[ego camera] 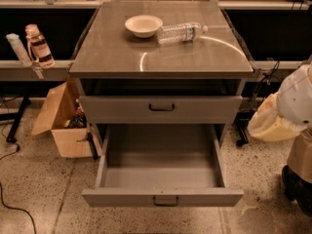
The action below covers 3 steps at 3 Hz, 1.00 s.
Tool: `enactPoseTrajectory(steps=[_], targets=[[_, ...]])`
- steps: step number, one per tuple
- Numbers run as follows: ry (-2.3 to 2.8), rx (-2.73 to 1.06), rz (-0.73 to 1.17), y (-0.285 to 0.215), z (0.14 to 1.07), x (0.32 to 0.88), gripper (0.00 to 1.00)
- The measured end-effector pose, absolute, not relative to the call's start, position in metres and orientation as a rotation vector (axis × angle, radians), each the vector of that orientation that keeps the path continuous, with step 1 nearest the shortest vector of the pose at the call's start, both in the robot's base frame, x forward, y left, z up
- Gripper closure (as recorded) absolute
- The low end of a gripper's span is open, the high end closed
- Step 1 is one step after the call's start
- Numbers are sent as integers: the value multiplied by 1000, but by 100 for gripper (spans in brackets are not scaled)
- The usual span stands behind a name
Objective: Close middle drawer
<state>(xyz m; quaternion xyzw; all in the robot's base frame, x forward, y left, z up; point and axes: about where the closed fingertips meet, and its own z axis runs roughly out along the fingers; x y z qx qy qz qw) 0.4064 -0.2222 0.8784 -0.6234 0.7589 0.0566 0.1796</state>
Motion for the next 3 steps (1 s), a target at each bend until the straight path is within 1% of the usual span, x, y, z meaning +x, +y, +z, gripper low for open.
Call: enactPoseTrajectory(steps=[1,2,3], targets=[[2032,-1930,262,-211,849,393,100],[1885,-2088,325,-203,822,386,100],[1828,-2156,362,-199,787,390,100]])
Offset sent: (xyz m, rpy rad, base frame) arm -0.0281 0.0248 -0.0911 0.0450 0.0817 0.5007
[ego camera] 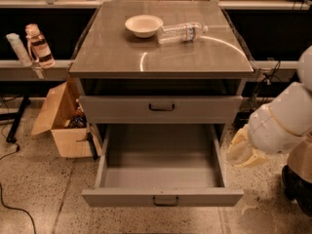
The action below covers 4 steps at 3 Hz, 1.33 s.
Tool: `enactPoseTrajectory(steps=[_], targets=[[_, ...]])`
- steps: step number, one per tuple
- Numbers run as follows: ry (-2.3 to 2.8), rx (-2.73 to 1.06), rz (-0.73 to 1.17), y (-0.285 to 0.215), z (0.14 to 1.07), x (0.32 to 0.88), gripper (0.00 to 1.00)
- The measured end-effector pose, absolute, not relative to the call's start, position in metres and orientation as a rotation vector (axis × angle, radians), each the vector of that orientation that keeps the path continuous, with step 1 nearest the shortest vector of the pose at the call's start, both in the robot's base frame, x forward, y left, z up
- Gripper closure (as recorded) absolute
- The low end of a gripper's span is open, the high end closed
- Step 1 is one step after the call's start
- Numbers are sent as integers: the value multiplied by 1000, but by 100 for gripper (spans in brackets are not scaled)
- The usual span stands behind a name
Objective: Close middle drawer
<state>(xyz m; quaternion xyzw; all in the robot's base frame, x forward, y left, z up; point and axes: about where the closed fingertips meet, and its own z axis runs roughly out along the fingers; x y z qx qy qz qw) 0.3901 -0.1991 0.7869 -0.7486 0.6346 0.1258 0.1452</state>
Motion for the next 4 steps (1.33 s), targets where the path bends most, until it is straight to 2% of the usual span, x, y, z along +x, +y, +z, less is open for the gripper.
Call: enactPoseTrajectory(steps=[1,4], targets=[[1846,-2231,411,-196,723,391,100],[1840,-2188,460,-189,711,382,100]])
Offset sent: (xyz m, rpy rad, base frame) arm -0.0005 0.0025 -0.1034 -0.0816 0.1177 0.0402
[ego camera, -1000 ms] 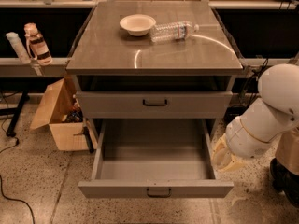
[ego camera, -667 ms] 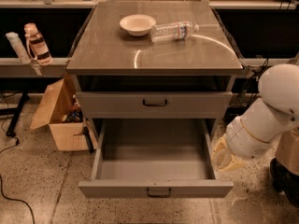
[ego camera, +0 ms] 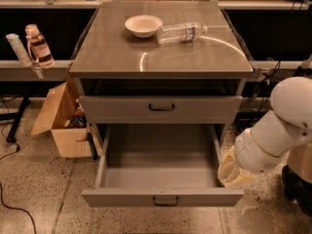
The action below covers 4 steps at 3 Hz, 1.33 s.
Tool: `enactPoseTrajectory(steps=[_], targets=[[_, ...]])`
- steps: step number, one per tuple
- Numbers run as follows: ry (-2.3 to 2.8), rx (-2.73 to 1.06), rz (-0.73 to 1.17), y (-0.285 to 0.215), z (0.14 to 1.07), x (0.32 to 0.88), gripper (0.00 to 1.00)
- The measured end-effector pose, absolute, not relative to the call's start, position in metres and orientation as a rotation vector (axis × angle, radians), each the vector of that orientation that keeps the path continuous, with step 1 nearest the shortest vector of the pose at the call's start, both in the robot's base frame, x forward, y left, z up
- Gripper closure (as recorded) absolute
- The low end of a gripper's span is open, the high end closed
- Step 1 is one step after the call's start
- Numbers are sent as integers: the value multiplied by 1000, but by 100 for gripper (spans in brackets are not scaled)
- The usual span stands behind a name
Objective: Close middle drawer
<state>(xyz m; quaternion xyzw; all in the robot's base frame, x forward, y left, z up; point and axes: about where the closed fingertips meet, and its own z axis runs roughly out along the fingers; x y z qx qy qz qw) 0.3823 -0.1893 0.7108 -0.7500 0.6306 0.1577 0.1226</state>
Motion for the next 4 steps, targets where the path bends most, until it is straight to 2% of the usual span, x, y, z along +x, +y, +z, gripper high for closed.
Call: enactPoseTrajectory(steps=[2,4], targets=[[1825,-2182,560,-186,680,368,100],[1884,-2133,538,-186,641,357,100]])
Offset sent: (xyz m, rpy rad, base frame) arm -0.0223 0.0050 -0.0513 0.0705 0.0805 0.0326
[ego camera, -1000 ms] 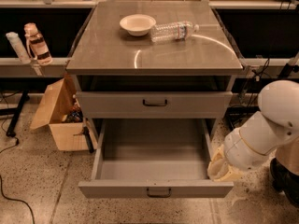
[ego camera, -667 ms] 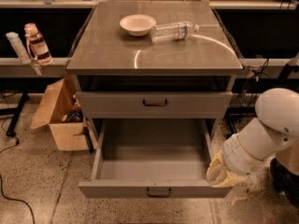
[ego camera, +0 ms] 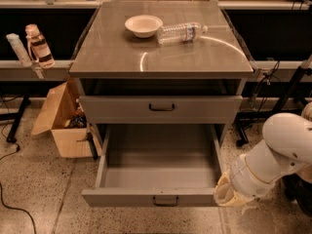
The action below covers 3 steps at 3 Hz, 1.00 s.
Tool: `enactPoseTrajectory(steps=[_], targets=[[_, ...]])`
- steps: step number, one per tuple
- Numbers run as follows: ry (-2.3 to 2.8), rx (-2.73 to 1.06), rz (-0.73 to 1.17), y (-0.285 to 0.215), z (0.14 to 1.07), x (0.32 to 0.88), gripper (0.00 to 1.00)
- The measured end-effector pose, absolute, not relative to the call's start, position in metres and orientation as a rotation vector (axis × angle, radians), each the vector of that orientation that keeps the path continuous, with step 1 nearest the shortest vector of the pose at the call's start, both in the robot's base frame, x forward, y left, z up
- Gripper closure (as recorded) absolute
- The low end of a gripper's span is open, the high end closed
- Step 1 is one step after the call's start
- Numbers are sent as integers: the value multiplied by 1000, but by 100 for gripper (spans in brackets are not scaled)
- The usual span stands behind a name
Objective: Close middle drawer
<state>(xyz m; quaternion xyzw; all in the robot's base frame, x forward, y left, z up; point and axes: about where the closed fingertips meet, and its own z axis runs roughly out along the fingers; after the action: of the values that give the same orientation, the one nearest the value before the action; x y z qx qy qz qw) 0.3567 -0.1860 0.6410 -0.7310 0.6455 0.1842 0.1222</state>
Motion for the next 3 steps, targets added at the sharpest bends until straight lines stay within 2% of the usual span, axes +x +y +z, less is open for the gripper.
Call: enactPoseTrajectory(steps=[3], targets=[[1952,-2064,566,-190,582,359,100]])
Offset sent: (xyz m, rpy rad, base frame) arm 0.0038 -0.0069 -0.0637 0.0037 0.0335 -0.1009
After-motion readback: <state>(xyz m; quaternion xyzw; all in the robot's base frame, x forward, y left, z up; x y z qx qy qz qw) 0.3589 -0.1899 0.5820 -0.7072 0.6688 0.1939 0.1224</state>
